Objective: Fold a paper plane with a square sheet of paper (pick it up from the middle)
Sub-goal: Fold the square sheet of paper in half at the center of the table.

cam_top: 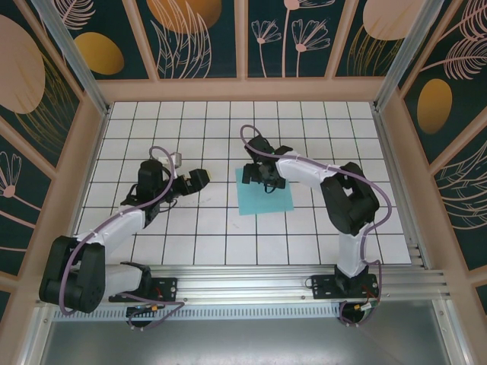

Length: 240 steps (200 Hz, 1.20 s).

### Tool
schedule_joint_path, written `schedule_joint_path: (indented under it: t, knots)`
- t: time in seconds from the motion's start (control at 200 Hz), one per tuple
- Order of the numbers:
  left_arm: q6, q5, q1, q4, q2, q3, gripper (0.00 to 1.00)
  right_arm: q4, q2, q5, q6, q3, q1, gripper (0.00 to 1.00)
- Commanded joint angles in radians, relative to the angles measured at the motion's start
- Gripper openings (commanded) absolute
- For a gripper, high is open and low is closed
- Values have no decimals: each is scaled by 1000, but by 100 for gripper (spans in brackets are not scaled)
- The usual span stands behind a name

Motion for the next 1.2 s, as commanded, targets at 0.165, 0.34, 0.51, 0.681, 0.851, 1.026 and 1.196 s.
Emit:
schedule_joint_path:
  t: [0.165, 0.34, 0.51, 0.681, 0.851, 1.026, 1.196]
  knots:
    - [18, -39, -28, 6, 33, 29, 98, -114, 71, -45, -71, 77, -24, 94]
    - [51, -29, -28, -14, 33, 43, 99, -131, 98, -64, -109, 114, -22, 93]
    - [56, -30, -29, -22, 35, 49, 99, -140, 125, -78, -117, 137, -19, 93]
    - [57, -26, -28, -18, 50, 50, 99, -143, 160, -78, -118, 136, -9, 93]
    - [70, -34, -29, -37, 58, 61, 98, -151, 190, -77, -122, 105, -4, 93]
    - [76, -36, -29, -46, 61, 65, 99, -154, 210, -77, -121, 89, -4, 92]
    - [76, -35, -29, -49, 64, 65, 99, -178, 238, -50, -122, 112, 3, 87]
